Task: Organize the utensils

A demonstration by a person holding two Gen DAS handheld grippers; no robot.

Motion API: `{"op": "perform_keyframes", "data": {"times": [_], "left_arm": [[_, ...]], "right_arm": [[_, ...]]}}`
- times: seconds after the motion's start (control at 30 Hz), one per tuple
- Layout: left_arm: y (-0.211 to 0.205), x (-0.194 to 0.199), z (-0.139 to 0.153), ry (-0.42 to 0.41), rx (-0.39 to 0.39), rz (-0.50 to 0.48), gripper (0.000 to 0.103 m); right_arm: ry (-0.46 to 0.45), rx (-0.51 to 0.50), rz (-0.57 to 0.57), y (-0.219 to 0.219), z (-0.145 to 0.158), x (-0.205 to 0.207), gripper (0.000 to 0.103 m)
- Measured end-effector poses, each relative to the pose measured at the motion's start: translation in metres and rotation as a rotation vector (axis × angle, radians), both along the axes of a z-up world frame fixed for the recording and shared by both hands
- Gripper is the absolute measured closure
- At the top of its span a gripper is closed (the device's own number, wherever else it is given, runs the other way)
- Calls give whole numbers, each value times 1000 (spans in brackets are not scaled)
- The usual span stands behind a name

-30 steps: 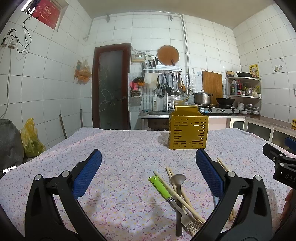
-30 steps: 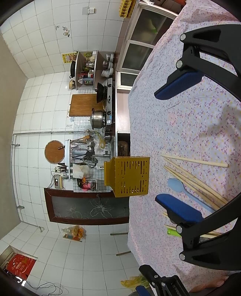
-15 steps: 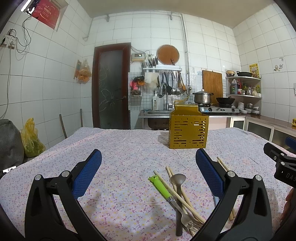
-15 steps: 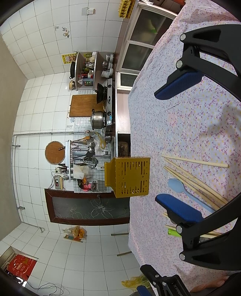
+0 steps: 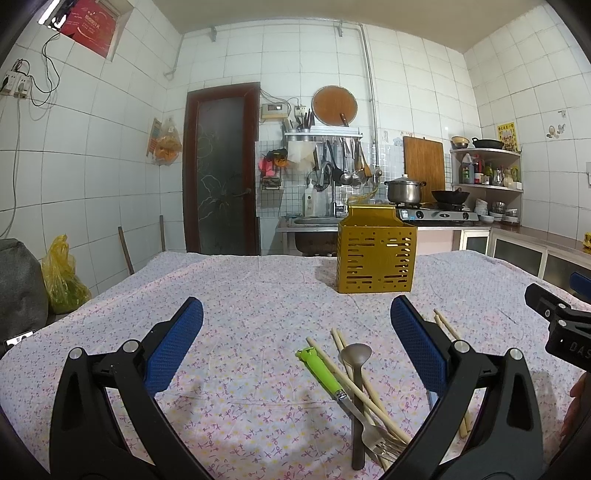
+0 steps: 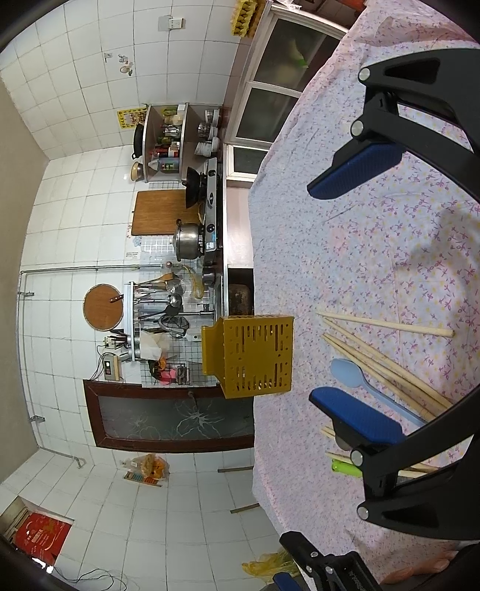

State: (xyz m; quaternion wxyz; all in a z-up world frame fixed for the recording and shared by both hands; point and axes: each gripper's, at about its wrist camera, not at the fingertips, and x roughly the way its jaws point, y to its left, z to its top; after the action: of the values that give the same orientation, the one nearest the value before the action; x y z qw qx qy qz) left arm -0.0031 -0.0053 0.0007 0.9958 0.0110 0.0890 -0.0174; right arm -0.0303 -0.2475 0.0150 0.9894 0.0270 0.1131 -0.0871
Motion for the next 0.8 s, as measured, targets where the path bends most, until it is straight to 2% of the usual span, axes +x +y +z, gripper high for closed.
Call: {"op": "perform_keyframes", "data": {"times": [0.27, 0.8], "left_arm": [[0, 2, -1, 7, 1, 8, 5], [0, 7, -1, 35, 5, 14, 5]], "right_arm": [[41, 16, -7, -3, -4, 11, 4], [43, 33, -5, -4, -6, 11, 4]]}}
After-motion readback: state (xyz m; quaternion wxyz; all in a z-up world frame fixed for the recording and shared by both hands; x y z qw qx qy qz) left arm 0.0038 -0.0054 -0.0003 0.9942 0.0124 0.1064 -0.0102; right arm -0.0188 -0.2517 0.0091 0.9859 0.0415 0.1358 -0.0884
